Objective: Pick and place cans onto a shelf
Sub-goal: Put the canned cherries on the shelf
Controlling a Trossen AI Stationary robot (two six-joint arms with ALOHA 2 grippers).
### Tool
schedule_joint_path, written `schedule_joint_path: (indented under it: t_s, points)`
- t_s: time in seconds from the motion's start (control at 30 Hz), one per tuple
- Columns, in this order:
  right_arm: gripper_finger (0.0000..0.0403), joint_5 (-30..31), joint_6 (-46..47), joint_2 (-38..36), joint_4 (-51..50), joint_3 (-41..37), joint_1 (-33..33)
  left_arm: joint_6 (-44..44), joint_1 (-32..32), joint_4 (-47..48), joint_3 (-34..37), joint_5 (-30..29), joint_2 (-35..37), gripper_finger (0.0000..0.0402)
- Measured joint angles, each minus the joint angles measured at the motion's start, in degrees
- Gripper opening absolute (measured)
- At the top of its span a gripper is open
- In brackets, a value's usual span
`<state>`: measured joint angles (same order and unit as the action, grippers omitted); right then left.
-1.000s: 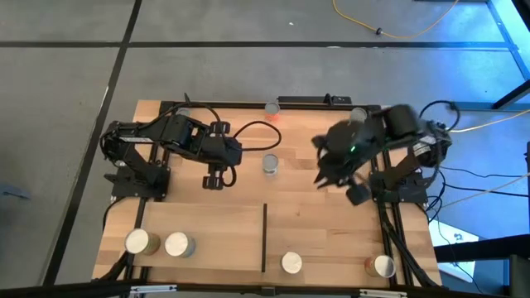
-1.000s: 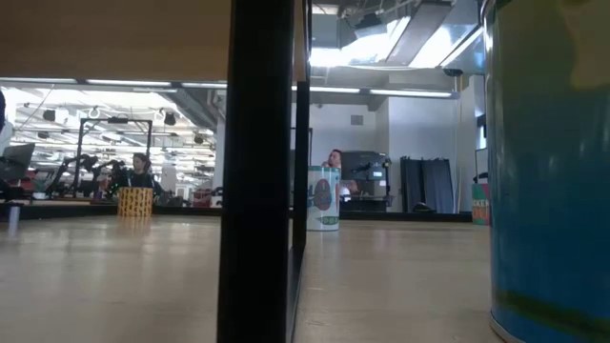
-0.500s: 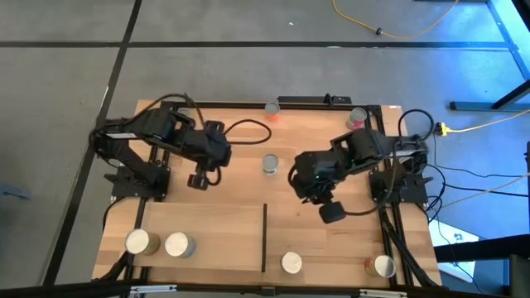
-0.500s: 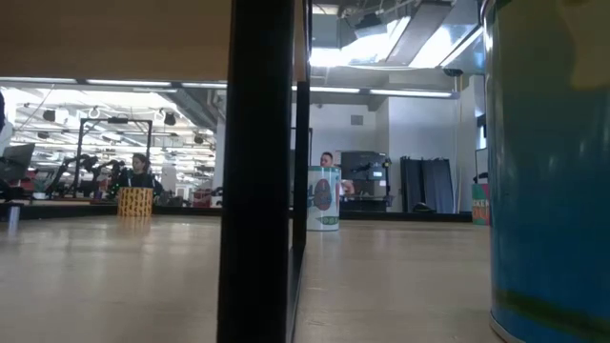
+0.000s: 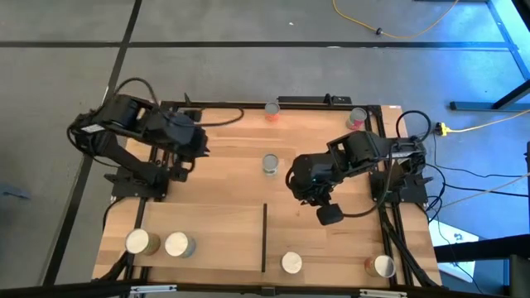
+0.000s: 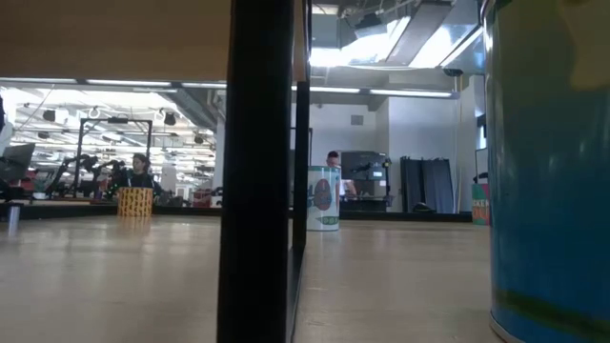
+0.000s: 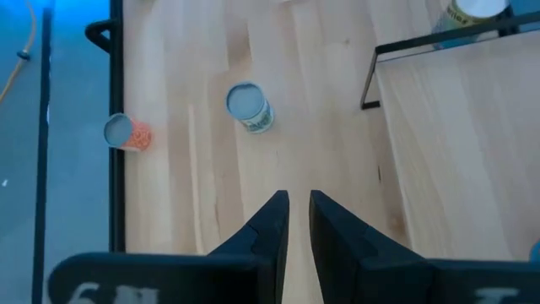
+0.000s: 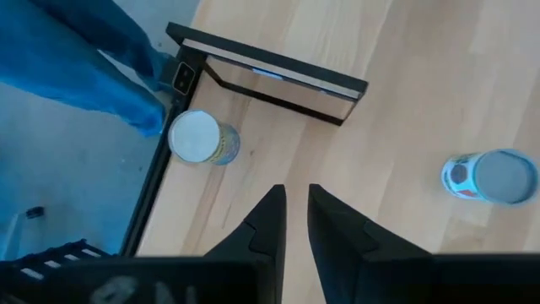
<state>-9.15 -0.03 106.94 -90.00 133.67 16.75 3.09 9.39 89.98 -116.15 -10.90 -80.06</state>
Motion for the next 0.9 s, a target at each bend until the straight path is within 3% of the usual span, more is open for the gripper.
schedule_joint_path:
  t_s: [0.4, 0.57, 0.73, 0.9]
  points:
    - [0.0053, 6.0, 2.8, -8.0, 0.2, -2.9, -0.8, -1.0, 0.0, 0.0, 0.0, -0.3, 1.2, 0.0042]
    - [0.0053, 10.5, 8.9, -19.0, 2.5, -18.5, -0.9, -1.0, 0.0, 0.0, 0.0, -0.3, 1.1, 0.0042]
    - [0.0053, 11.0, 12.7, -29.5, 17.5, -36.2, -0.9, -1.0, 0.0, 0.0, 0.0, -0.3, 1.1, 0.0042]
    - [0.0053, 4.1, 16.7, -32.1, 29.6, -50.7, -0.5, -1.1, 0.0, 0.0, 0.0, -0.4, 1.1, 0.0042]
